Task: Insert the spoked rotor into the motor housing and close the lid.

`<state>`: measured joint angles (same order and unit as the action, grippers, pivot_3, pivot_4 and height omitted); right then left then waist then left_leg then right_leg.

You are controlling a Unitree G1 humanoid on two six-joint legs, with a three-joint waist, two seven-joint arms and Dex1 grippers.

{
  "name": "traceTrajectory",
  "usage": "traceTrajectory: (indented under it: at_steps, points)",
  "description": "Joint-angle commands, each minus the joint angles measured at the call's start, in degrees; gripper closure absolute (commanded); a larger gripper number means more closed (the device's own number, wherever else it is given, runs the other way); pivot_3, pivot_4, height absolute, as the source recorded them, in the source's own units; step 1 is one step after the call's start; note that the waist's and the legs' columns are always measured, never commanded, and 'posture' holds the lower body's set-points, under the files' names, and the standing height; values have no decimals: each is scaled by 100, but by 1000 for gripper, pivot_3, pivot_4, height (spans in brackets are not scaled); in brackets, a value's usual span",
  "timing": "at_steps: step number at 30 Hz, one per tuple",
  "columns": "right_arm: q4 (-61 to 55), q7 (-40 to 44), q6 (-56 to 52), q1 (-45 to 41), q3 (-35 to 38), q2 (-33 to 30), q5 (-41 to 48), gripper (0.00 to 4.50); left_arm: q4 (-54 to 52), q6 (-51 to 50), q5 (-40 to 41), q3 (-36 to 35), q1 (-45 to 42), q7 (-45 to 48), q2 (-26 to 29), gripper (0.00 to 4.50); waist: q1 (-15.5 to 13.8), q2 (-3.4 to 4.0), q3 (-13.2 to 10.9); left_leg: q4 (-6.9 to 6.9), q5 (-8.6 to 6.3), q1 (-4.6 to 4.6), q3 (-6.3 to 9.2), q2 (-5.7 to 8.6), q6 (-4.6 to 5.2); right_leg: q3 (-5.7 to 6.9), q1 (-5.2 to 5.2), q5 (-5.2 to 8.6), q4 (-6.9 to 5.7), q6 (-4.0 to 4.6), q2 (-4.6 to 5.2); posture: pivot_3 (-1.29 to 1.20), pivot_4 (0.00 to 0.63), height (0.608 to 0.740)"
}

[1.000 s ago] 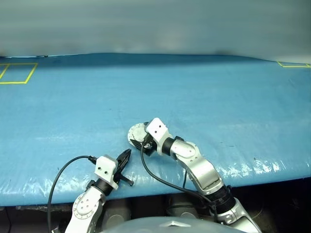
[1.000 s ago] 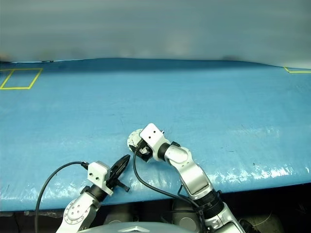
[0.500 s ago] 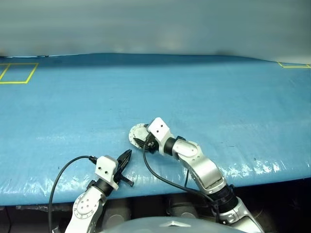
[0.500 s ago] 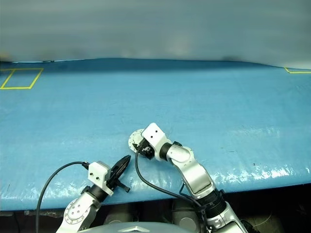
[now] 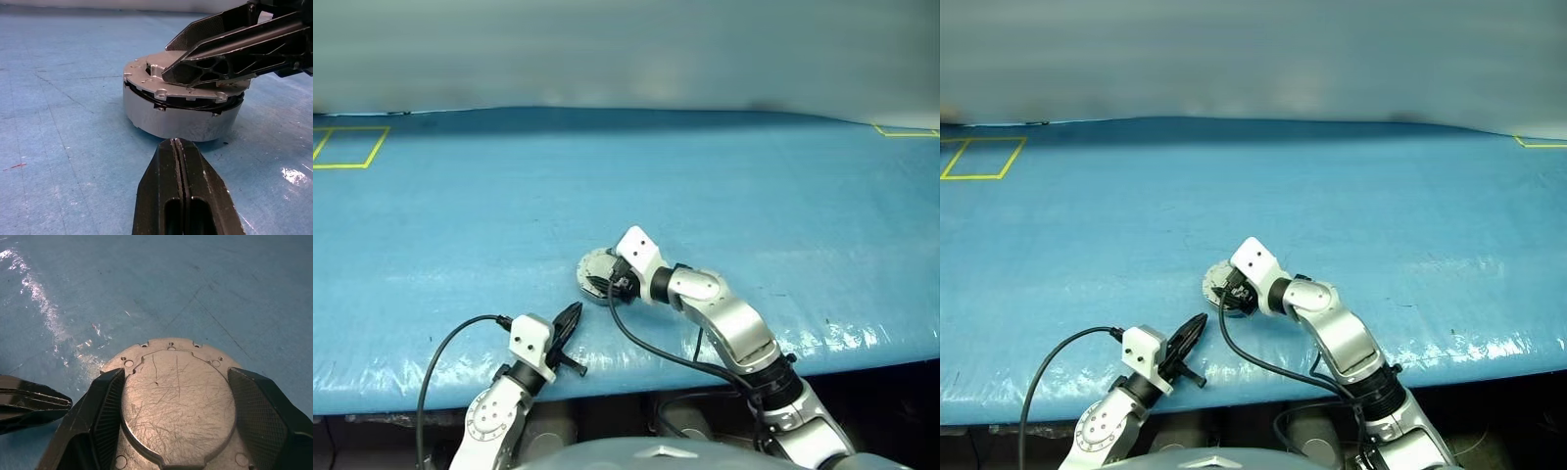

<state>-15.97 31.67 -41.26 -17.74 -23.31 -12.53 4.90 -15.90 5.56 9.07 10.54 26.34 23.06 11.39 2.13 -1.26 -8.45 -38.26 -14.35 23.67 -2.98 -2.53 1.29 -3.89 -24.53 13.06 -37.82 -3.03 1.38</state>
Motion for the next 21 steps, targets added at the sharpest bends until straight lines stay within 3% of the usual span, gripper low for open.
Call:
traceTrajectory:
  at_steps: [1, 12, 21]
  points:
    - [-7, -54, 161, -16, -4, 56, 16, 1489, -72, 107, 6, 30, 18, -5, -26, 4500, 1, 0, 0, 0, 0, 0, 0, 0, 0, 0, 0, 0, 0, 0, 0, 0, 150, 740]
    - [288, -177, 779, 460, -252, 165, -117, 1489, -91, 90, -2, 45, 35, 1, 10, 4500, 11, -1, 2, 0, 0, -5, -1, -2, 0, -1, 2, 5, -1, -7, -1, 0, 150, 740]
    - [462, -35, 635, 272, -101, 137, -19, 1489, -66, 78, -15, 63, -2, -7, 2, 4500, 13, -1, 2, 1, 0, -5, -2, -3, 0, -1, 2, 4, -1, -5, -1, 0, 150, 740]
